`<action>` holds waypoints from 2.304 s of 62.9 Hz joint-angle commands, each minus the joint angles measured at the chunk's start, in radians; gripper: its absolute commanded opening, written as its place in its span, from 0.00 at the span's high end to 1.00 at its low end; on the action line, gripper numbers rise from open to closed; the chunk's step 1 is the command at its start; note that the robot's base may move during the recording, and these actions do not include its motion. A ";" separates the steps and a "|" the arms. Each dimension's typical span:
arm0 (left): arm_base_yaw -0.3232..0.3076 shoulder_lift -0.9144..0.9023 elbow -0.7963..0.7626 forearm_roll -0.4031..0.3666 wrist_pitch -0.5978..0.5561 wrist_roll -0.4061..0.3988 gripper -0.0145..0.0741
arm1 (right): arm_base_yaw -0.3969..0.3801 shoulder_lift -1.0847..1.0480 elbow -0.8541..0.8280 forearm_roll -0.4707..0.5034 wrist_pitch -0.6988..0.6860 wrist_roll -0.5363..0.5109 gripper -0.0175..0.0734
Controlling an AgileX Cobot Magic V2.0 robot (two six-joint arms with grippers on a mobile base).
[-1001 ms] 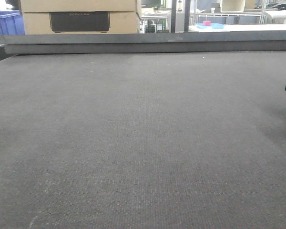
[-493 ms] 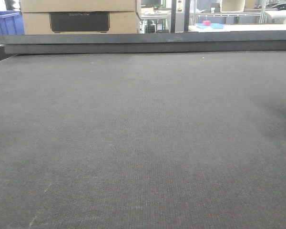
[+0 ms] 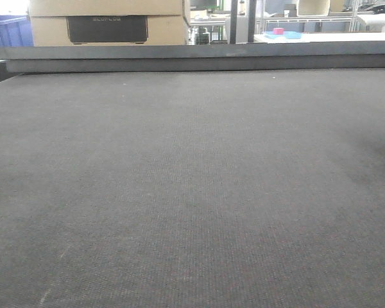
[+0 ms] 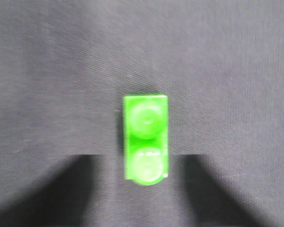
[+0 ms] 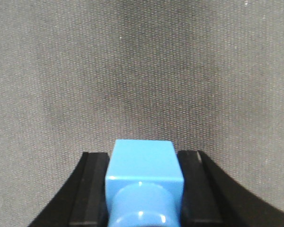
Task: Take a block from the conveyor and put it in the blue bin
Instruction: 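Close left gripper on green block and right gripper on blue block, then lift both held blocks up off the conveyor belt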
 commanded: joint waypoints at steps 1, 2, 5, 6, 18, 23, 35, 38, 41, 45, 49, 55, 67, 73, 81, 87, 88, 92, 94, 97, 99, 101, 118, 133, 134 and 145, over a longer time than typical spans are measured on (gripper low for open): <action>-0.021 0.023 -0.008 0.007 -0.013 -0.044 0.20 | 0.000 -0.010 -0.006 -0.002 -0.007 0.000 0.99; -0.023 0.028 -0.008 0.007 -0.016 -0.049 0.18 | 0.000 -0.010 -0.006 -0.002 -0.007 0.000 0.99; -0.023 0.053 -0.006 0.022 -0.032 -0.074 0.16 | 0.000 -0.010 -0.006 -0.002 -0.007 0.000 0.99; -0.023 0.061 -0.006 0.027 -0.034 -0.083 0.16 | 0.000 -0.010 -0.006 -0.002 -0.007 0.000 0.99; -0.023 0.171 -0.004 0.066 -0.033 -0.116 0.16 | 0.000 -0.010 -0.006 -0.002 -0.007 0.000 0.99; -0.023 0.205 -0.004 0.064 -0.039 -0.116 0.16 | 0.000 -0.010 -0.006 -0.002 -0.007 0.000 0.99; -0.023 0.250 -0.004 0.062 -0.056 -0.116 0.16 | 0.000 -0.010 -0.006 -0.002 -0.009 0.000 0.99; -0.023 0.251 -0.001 0.060 -0.056 -0.116 0.16 | 0.000 -0.010 -0.006 -0.002 -0.011 0.000 0.99; -0.023 0.251 0.000 0.058 -0.056 -0.116 0.16 | 0.000 -0.010 -0.006 -0.002 -0.013 0.000 0.99; -0.023 0.251 0.000 0.058 -0.056 -0.116 0.16 | 0.000 -0.010 -0.006 -0.002 -0.018 0.000 0.99; -0.023 0.251 0.000 0.058 -0.061 -0.116 0.16 | 0.000 -0.010 -0.006 -0.002 -0.022 0.000 0.99; -0.023 0.251 0.000 0.058 -0.063 -0.116 0.19 | 0.000 -0.010 -0.006 -0.002 -0.026 0.000 0.99; -0.023 0.251 0.000 0.058 -0.073 -0.116 0.53 | 0.000 -0.010 -0.006 -0.002 -0.026 0.000 0.99; -0.023 0.251 0.000 0.056 -0.076 -0.116 0.74 | 0.000 -0.010 -0.006 0.002 -0.026 0.000 0.99; -0.023 0.251 0.000 0.056 -0.078 -0.116 0.96 | 0.000 -0.010 -0.006 0.014 -0.008 0.000 0.99; -0.023 0.241 0.000 0.056 -0.074 -0.116 0.96 | 0.000 -0.010 -0.006 0.025 0.018 0.000 0.99; -0.023 0.238 0.000 0.056 -0.074 -0.116 0.96 | 0.000 -0.010 -0.006 0.025 0.022 0.000 0.99; -0.023 0.224 0.000 0.056 -0.074 -0.116 0.96 | 0.000 -0.014 -0.006 0.025 0.038 0.000 0.99; -0.023 0.212 0.000 0.056 -0.074 -0.116 0.96 | 0.000 -0.016 -0.006 0.027 0.041 -0.002 0.99; -0.023 0.196 0.000 0.056 -0.078 -0.112 0.96 | 0.000 -0.021 -0.006 0.027 0.046 -0.006 0.99; -0.023 0.183 0.000 0.056 -0.079 -0.108 0.96 | 0.002 -0.028 -0.006 0.027 0.046 -0.013 0.99; -0.023 0.169 0.000 0.056 -0.080 -0.107 0.96 | 0.001 -0.036 -0.006 0.029 0.043 -0.019 0.99; -0.025 -0.010 0.017 0.056 -0.201 -0.107 0.96 | 0.004 -0.115 -0.006 0.032 -0.058 -0.067 0.99; -0.025 -0.208 0.153 0.056 -0.473 -0.107 0.96 | 0.037 -0.197 0.022 0.034 -0.172 -0.103 0.99; -0.025 -0.215 0.167 0.056 -0.492 -0.107 0.96 | 0.045 -0.206 0.029 0.034 -0.189 -0.108 0.99; -0.025 -0.374 0.339 0.027 -0.695 -0.107 0.96 | 0.140 -0.335 0.144 0.034 -0.403 -0.112 0.99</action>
